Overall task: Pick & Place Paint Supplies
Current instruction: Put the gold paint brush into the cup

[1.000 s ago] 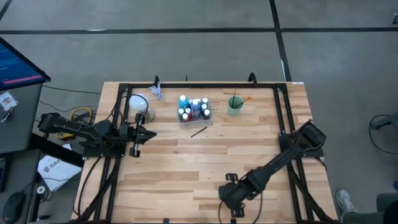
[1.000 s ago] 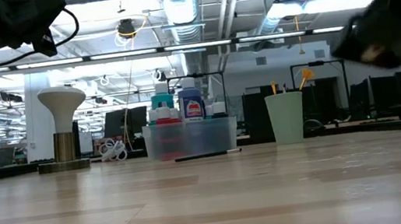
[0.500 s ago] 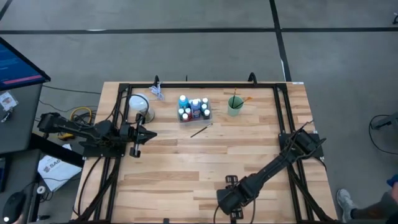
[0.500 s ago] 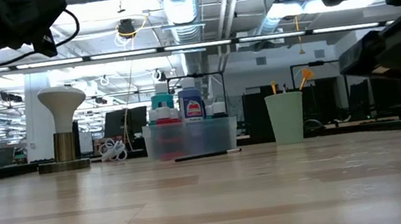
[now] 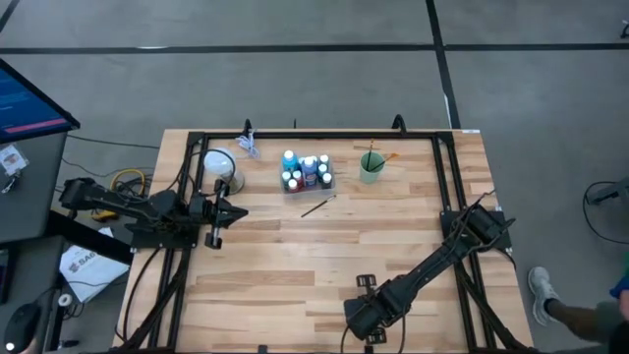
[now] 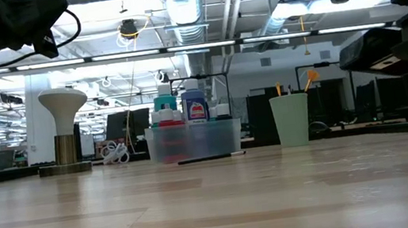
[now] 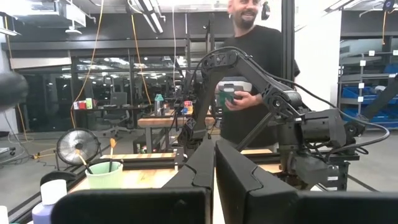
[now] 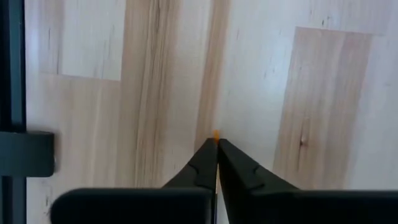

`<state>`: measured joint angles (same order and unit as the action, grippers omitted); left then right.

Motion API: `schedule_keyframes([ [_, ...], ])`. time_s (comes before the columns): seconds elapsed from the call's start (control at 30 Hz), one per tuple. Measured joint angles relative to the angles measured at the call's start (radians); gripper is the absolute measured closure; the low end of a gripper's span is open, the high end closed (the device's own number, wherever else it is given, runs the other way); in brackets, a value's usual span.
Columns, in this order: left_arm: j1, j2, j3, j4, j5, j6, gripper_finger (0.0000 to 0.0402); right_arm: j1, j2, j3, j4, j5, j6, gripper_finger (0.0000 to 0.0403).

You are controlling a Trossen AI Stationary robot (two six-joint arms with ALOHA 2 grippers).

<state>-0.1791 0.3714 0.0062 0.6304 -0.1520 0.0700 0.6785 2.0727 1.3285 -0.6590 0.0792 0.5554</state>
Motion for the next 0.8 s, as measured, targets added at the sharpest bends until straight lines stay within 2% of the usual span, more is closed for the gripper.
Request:
schedule_keyframes([
  [0.3, 0.0, 0.0, 0.0, 0.0, 0.0, 0.0, 0.04, -0.003, -0.032, -0.008, 0.004, 0.039, 0.013, 0.0402],
  [0.53, 0.0, 0.0, 0.0, 0.0, 0.0, 0.0, 0.04, -0.005, -0.137, -0.015, -0.052, 0.218, 0.003, 0.0403],
  [0.8, 0.0, 0.002, 0.0, 0.002, 0.0, 0.0, 0.04, 0.002, -0.268, -0.014, -0.102, 0.373, -0.005, 0.0403],
])
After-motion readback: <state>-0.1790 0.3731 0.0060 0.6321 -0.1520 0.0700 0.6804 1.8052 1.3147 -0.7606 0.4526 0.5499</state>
